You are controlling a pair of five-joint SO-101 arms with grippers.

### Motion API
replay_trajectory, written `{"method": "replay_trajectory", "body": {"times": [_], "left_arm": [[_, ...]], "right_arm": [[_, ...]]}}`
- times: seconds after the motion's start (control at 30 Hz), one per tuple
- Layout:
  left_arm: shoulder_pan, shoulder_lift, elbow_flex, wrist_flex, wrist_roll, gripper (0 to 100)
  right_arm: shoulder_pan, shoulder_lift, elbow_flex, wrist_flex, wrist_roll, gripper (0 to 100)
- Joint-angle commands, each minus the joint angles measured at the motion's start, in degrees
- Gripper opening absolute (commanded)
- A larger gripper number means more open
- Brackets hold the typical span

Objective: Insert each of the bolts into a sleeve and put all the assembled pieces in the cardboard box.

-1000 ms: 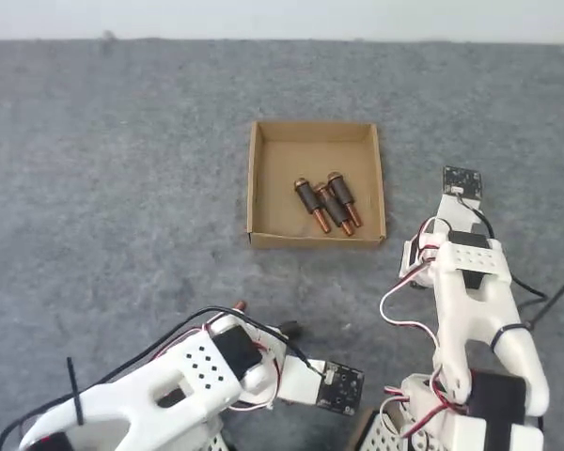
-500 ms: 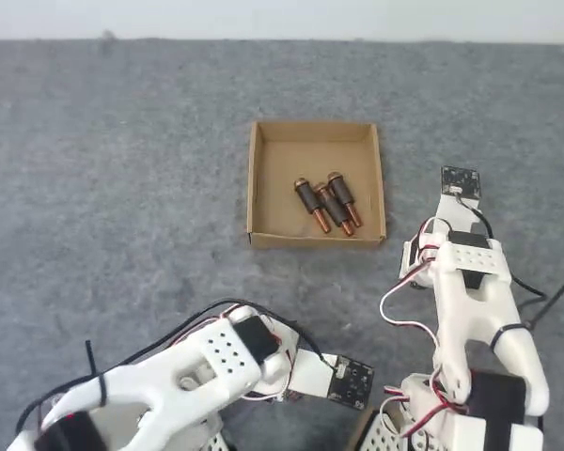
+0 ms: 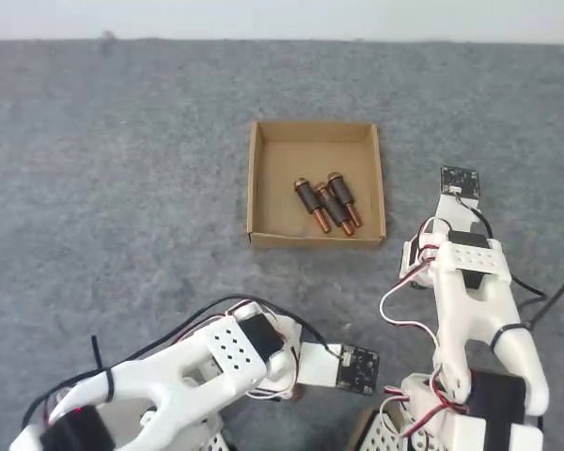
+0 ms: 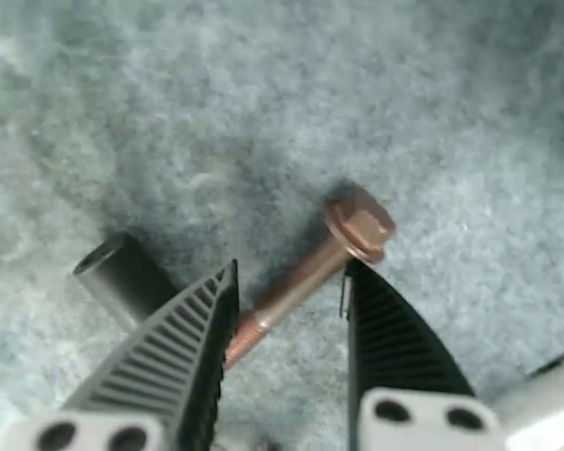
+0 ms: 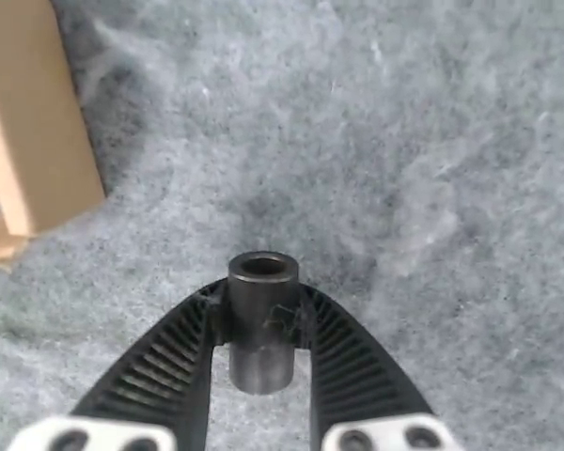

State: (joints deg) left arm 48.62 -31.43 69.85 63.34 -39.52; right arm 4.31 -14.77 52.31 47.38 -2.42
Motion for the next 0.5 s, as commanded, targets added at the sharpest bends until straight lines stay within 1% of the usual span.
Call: {"method": "replay_trajectory", "body": {"times": [0.0,0.13,0.2,0.3,0.47], "left_arm": [[0.44,0.26,-1.54,-1.05,2.11,17],[0.44,0.26,-1.54,-1.05,2.20,17],[0.44,0.26,-1.45,-1.05,2.46,14],[0.44,0.26,-1.45,-1.32,5.71,10],[0.44,0.26,-1.63,-2.29,10.90,10]], "right_arm": [[0.57,-0.84,-3.43,-0.13,1.58,1.0],[0.66,-0.84,-3.43,-0.22,1.58,1.0],[0.66,-0.84,-3.43,-0.22,1.58,1.0],[0.66,-0.75,-3.43,-0.31,1.58,1.0],[0.66,-0.57,-3.43,-0.48,1.58,1.0]]}}
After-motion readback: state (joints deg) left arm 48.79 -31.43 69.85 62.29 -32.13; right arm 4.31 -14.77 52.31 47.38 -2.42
